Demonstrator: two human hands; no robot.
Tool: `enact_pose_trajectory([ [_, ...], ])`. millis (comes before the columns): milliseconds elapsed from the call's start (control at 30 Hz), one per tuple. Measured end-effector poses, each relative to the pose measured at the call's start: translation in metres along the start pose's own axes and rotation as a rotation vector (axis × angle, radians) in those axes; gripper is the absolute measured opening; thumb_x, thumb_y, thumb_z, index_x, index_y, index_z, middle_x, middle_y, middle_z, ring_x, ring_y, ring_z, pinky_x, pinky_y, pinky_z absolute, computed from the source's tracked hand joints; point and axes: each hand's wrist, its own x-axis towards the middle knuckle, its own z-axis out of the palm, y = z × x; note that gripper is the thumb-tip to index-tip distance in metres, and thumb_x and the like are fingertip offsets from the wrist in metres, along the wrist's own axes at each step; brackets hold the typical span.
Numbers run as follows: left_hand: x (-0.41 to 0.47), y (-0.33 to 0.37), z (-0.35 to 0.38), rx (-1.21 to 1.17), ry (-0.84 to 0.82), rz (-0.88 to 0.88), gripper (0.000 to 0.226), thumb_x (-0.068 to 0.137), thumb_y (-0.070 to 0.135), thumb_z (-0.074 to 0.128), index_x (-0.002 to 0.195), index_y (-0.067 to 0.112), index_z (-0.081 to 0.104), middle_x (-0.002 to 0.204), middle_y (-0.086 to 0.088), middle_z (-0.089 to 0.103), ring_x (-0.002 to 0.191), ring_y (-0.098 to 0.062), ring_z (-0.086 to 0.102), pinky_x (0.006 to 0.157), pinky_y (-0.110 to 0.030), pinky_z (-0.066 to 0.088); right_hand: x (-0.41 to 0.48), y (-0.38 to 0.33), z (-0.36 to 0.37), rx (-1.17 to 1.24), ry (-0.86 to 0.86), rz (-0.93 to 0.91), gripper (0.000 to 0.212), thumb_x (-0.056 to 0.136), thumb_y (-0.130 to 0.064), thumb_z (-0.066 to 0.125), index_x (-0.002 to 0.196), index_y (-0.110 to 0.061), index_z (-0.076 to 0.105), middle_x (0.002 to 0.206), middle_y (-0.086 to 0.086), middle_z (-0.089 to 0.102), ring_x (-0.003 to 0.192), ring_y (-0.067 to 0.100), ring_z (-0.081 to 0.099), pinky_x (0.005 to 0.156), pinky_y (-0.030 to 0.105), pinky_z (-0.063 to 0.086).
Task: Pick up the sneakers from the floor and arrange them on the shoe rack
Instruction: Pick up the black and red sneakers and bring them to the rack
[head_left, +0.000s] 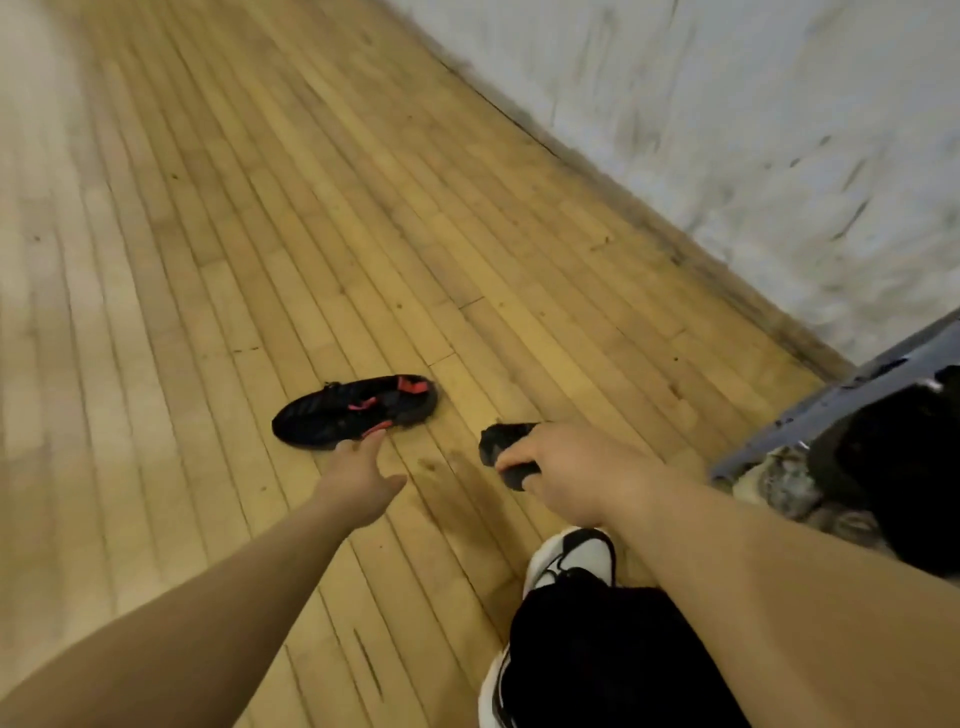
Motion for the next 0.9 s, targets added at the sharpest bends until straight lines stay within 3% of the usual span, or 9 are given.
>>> enact_pose_trajectory([
  [233, 0.078, 0.017, 0.009, 0.05, 0.003, 0.042, 0.088, 0.093, 0.055, 0.063, 0.161, 0.044, 0.008, 0.167, -0.01, 0.015, 0.148, -0.042, 0.025, 0.113, -0.056, 0.038, 0.028, 0.018, -0.012, 0.091, 0.063, 0.084, 0.05, 0.103, -0.011, 0.05, 0.144, -0.04, 0.053, 0.148, -0.002, 0.05, 0.13, 0.023, 0.051, 0.096, 0.027, 0.043],
  [333, 0.113, 0.04, 0.011, -0.142, 0.034, -0.005, 0.085, 0.094, 0.048, 0.065, 0.161, 0.039, 0.013, 0.159, -0.013, 0.028, 0.121, -0.037, 0.053, 0.093, -0.045, 0.054, 0.04, 0.025, -0.02, 0.17, 0.12, 0.127, 0.055, 0.102, -0.007, 0.049, 0.147, -0.04, 0.051, 0.151, -0.002, 0.049, 0.134, 0.022, 0.048, 0.093, 0.022, 0.038],
  [400, 0.13, 0.054, 0.012, -0.332, 0.085, -0.082, 0.079, 0.096, 0.043, 0.065, 0.162, 0.033, 0.022, 0.155, -0.012, 0.038, 0.106, -0.027, 0.058, 0.082, -0.036, 0.054, 0.046, 0.027, -0.025, 0.194, 0.114, 0.138, 0.053, 0.101, -0.006, 0.05, 0.144, -0.038, 0.054, 0.148, -0.001, 0.052, 0.131, 0.023, 0.05, 0.099, 0.026, 0.044],
  [500, 0.143, 0.069, 0.016, -0.485, 0.098, -0.148, 0.063, 0.1, 0.034, 0.063, 0.156, 0.015, 0.039, 0.143, -0.009, 0.053, 0.11, -0.026, 0.055, 0.083, -0.031, 0.043, 0.05, 0.029, -0.028, 0.183, 0.082, 0.142, 0.047, 0.102, -0.006, 0.047, 0.14, -0.031, 0.06, 0.143, -0.004, 0.057, 0.128, 0.023, 0.053, 0.1, 0.03, 0.046],
  [567, 0.149, 0.07, 0.02, -0.509, 0.093, -0.157, 0.053, 0.103, 0.028, 0.061, 0.151, 0.01, 0.047, 0.116, -0.003, 0.059, 0.095, -0.021, 0.057, 0.082, -0.032, 0.044, 0.052, 0.033, -0.026, 0.216, 0.085, 0.151, 0.045, 0.102, -0.007, 0.047, 0.139, -0.03, 0.062, 0.144, -0.005, 0.057, 0.129, 0.022, 0.053, 0.1, 0.027, 0.045],
  [633, 0.148, 0.065, 0.022, -0.485, 0.083, -0.123, 0.049, 0.102, 0.022, 0.061, 0.149, 0.011, 0.051, 0.114, -0.001, 0.061, 0.082, -0.013, 0.056, 0.081, -0.032, 0.046, 0.054, 0.037, -0.024, 0.239, 0.085, 0.169, 0.044, 0.101, -0.006, 0.048, 0.135, -0.029, 0.064, 0.142, -0.007, 0.058, 0.126, 0.022, 0.055, 0.099, 0.028, 0.047],
  [700, 0.146, 0.054, 0.028, -0.429, 0.065, -0.053, 0.058, 0.1, 0.024, 0.066, 0.153, 0.015, 0.046, 0.14, -0.006, 0.059, 0.108, -0.021, 0.062, 0.088, -0.032, 0.047, 0.054, 0.038, -0.023, 0.26, 0.067, 0.194, 0.049, 0.101, -0.005, 0.05, 0.138, -0.036, 0.06, 0.142, -0.01, 0.056, 0.125, 0.019, 0.055, 0.095, 0.024, 0.047],
  [767, 0.144, 0.045, 0.032, -0.396, 0.057, 0.009, 0.067, 0.096, 0.029, 0.07, 0.156, 0.02, 0.041, 0.149, -0.007, 0.052, 0.129, -0.028, 0.055, 0.095, -0.035, 0.048, 0.056, 0.037, -0.023, 0.255, 0.052, 0.195, 0.053, 0.101, -0.005, 0.051, 0.14, -0.039, 0.058, 0.143, -0.01, 0.055, 0.124, 0.017, 0.054, 0.091, 0.023, 0.047],
  [900, 0.155, 0.048, 0.036, -0.326, -0.019, 0.043, 0.081, 0.094, 0.036, 0.072, 0.161, 0.027, 0.026, 0.156, -0.011, 0.035, 0.13, -0.033, 0.05, 0.088, -0.035, 0.05, 0.062, 0.027, -0.022, 0.204, 0.002, 0.199, 0.055, 0.101, -0.003, 0.051, 0.144, -0.036, 0.054, 0.149, -0.007, 0.051, 0.13, 0.021, 0.052, 0.102, 0.029, 0.047],
])
